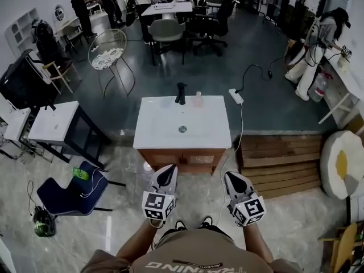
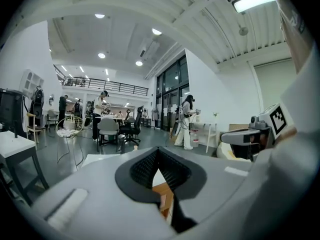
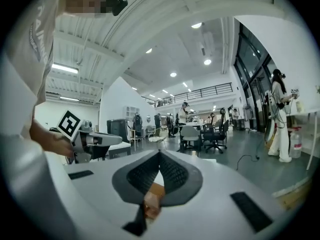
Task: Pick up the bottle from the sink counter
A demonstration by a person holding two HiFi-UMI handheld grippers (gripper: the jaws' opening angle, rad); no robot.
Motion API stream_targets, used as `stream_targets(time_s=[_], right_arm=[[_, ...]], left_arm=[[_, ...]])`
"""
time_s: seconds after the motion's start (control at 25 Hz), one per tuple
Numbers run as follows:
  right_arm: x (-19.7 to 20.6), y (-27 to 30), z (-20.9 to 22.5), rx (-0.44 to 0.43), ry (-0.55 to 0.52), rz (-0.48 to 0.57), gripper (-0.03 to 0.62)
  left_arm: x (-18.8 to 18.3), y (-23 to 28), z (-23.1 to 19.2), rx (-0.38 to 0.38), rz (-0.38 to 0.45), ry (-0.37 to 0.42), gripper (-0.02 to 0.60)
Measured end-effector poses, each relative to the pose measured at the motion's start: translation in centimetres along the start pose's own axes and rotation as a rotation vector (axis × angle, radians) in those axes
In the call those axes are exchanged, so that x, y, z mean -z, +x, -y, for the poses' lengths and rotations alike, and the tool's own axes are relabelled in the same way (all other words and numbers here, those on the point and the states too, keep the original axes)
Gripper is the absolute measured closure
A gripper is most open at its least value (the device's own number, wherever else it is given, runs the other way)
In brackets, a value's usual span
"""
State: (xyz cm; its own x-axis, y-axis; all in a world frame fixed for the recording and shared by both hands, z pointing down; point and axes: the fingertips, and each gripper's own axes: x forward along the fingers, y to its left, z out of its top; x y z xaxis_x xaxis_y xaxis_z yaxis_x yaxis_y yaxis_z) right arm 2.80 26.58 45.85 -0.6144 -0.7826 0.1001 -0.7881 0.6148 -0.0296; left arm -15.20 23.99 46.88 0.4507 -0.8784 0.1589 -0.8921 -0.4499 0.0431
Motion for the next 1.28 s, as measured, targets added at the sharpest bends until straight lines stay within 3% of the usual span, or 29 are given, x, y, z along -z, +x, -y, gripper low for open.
stream_targets(time_s=[0.28,0.44,0.56,0.76,1.28], right_arm=[[0.9,1.0,4.9,-0.049,-0.009,-0.002,0.585],[2.1,1.3,8.1,-0.071,0.007,-0.021,0.585],[2.2,2.1,9.9,-0.092,0.004,-0.039,0.584],[2.9,4.0,11.8,-0.086,0.024,-0.062,0.584],[0.9,14.0,14.0,-0.027,0.004,-0.068,0.584]], left_arm=[[-1.0,3.9,2.5,-0.019,-0.016,0.077,0.574],[0.0,5.6,3.3,-0.036,-0.023,-0.018,0.574],[0.1,6.5,3.0,-0.055,-0.035,-0.018,0.574],[0.0,8.9,1.3,-0.062,-0.054,0.015,0.574],[-1.0,18.1,-5.6,0.042,-0.062,0.053,0.574]])
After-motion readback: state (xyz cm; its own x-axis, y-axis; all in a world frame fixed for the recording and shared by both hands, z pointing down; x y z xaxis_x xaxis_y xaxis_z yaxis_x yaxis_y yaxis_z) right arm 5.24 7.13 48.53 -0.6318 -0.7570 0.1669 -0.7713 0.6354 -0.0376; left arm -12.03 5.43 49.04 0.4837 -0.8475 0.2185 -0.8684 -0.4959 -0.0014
